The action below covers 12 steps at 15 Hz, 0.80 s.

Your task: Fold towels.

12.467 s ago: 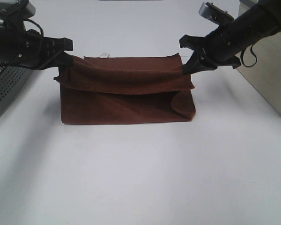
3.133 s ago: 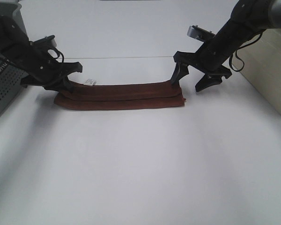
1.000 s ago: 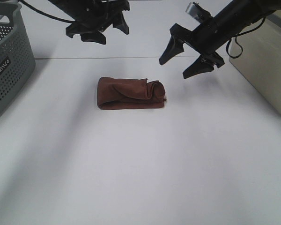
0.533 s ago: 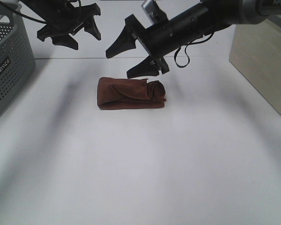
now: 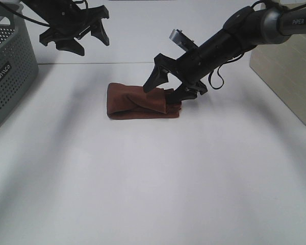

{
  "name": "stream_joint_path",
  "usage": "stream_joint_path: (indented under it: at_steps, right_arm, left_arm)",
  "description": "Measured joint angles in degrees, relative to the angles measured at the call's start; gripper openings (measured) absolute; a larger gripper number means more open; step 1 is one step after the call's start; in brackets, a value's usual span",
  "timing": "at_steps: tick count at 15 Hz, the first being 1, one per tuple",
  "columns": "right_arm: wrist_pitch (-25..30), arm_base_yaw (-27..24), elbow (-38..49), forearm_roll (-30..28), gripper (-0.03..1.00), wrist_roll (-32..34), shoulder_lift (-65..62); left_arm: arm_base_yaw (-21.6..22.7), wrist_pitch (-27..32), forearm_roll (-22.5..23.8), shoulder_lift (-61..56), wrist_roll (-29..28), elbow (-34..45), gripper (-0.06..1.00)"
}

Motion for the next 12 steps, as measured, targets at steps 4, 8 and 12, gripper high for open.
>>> stream_joint_path:
  at_steps: [4,8,12]
  right_arm:
    - [-0.2,0.0,-4.2,-5.3,0.77,1.3,0.0]
    - [8.6,-0.2,-14.3,-7.0,0.77,5.4,0.0]
    - [15.8,-0.2,-21.5,-16.4,0.77,13.8,-0.1]
  left_arm:
    - [0.0,0.0,0.0,0.0,0.0,0.0,0.67]
    - [0.0,2.0,0.0,0.0,0.0,0.0,0.67]
    - [0.0,11.4,3.6,-2.0,5.7,0.0,0.67]
